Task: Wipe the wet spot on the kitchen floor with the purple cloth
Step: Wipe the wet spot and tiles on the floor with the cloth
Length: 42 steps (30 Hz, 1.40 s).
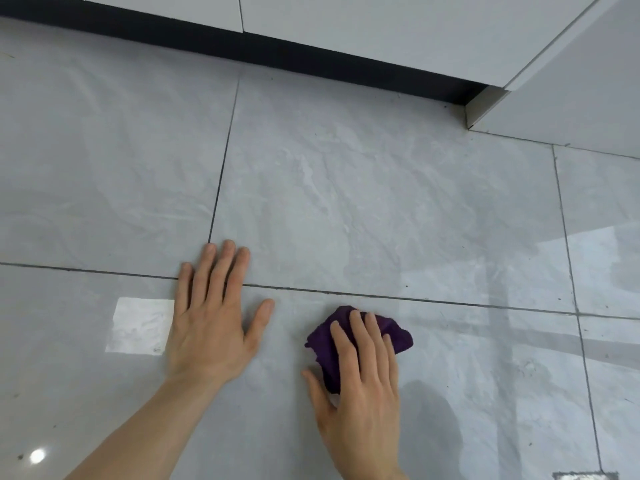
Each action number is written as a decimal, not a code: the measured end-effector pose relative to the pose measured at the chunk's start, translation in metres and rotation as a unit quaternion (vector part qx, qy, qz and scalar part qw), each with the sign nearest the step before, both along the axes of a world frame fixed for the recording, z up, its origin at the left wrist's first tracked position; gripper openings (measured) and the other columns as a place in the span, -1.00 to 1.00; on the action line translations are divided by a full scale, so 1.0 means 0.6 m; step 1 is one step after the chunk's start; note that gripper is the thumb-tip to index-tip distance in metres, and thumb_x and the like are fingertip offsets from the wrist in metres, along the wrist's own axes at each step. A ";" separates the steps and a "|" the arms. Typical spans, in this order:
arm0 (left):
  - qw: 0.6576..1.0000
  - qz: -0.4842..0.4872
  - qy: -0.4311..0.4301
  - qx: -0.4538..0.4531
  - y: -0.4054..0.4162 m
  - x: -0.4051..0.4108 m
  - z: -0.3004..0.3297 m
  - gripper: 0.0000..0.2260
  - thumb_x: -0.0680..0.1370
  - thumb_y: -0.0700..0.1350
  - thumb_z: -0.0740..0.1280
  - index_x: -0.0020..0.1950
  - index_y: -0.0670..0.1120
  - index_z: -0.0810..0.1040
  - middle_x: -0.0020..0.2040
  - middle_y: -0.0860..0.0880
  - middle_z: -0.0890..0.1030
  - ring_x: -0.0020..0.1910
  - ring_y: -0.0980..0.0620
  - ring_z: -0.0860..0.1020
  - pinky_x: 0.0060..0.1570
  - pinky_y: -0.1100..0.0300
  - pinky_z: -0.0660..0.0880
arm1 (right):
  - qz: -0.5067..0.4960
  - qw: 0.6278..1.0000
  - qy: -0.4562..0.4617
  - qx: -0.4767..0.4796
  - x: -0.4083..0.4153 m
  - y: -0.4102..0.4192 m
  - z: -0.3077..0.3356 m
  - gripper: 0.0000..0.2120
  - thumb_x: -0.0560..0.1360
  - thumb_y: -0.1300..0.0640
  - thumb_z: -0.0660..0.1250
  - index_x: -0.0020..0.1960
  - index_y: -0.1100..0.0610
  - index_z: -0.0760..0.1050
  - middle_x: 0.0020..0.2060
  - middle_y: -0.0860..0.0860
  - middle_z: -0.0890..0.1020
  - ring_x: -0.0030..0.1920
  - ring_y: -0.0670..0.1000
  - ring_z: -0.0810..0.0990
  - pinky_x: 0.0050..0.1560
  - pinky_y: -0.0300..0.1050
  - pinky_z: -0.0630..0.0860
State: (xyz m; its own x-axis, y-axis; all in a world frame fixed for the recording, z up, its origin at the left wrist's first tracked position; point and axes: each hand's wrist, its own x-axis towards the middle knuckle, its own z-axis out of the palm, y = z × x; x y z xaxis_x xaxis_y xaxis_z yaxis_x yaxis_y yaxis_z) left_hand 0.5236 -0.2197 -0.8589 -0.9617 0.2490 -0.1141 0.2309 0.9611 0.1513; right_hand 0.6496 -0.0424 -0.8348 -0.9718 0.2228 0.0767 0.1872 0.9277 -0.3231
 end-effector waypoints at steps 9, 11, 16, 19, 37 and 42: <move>1.000 0.000 0.005 0.000 0.001 0.001 -0.001 -0.28 0.61 0.28 0.07 0.68 -0.07 0.07 0.70 -0.07 0.10 0.69 -0.08 -0.02 0.62 -0.20 0.03 | 0.024 0.999 -0.039 0.020 -0.060 0.018 -0.025 -0.46 0.65 -0.16 0.19 0.55 0.05 0.36 0.61 0.14 0.25 0.64 0.24 0.07 0.55 0.39 0.13; 1.000 -0.001 0.004 0.003 0.001 0.001 -0.001 -0.27 0.61 0.28 0.07 0.68 -0.07 0.06 0.70 -0.07 0.10 0.69 -0.08 -0.03 0.63 -0.20 0.02 | 0.027 0.998 -0.042 0.033 -0.089 0.028 -0.027 -0.51 0.68 -0.16 0.13 0.54 0.02 0.37 0.60 0.13 0.27 0.64 0.26 0.07 0.55 0.40 0.10; 1.000 0.003 0.007 0.012 0.001 0.001 0.001 -0.29 0.61 0.27 0.08 0.67 -0.08 0.09 0.69 -0.07 0.12 0.69 -0.09 0.00 0.62 -0.21 0.03 | 0.044 0.995 -0.052 0.066 -0.172 0.063 -0.028 -0.53 0.70 -0.18 0.08 0.54 -0.02 0.35 0.61 0.11 0.27 0.63 0.30 0.08 0.53 0.44 0.06; 1.000 0.001 0.011 0.013 0.001 0.001 0.000 -0.29 0.61 0.26 0.07 0.67 -0.08 0.09 0.70 -0.07 0.12 0.69 -0.09 0.00 0.62 -0.21 0.02 | 0.030 0.994 -0.064 0.079 -0.202 0.075 -0.029 -0.53 0.70 -0.18 0.07 0.55 -0.04 0.32 0.62 0.10 0.23 0.63 0.28 0.07 0.53 0.49 0.00; 1.000 0.001 0.021 0.009 -0.001 0.002 -0.006 -0.30 0.62 0.28 0.02 0.68 -0.06 0.06 0.70 -0.07 0.10 0.69 -0.10 -0.02 0.63 -0.18 -0.03 | -0.162 0.983 -0.081 0.034 -0.035 0.127 -0.010 -0.47 0.63 -0.03 0.15 0.58 -0.01 0.27 0.63 0.15 0.18 0.61 0.27 0.11 0.56 0.36 0.09; 1.000 0.002 0.021 0.021 0.000 0.004 -0.004 -0.31 0.62 0.27 0.03 0.67 -0.06 0.06 0.70 -0.07 0.09 0.69 -0.10 -0.03 0.63 -0.19 -0.04 | -0.012 0.994 -0.110 0.005 0.064 0.063 0.005 -0.43 0.58 0.06 0.22 0.59 -0.01 0.27 0.62 0.13 0.20 0.65 0.20 0.06 0.59 0.32 0.06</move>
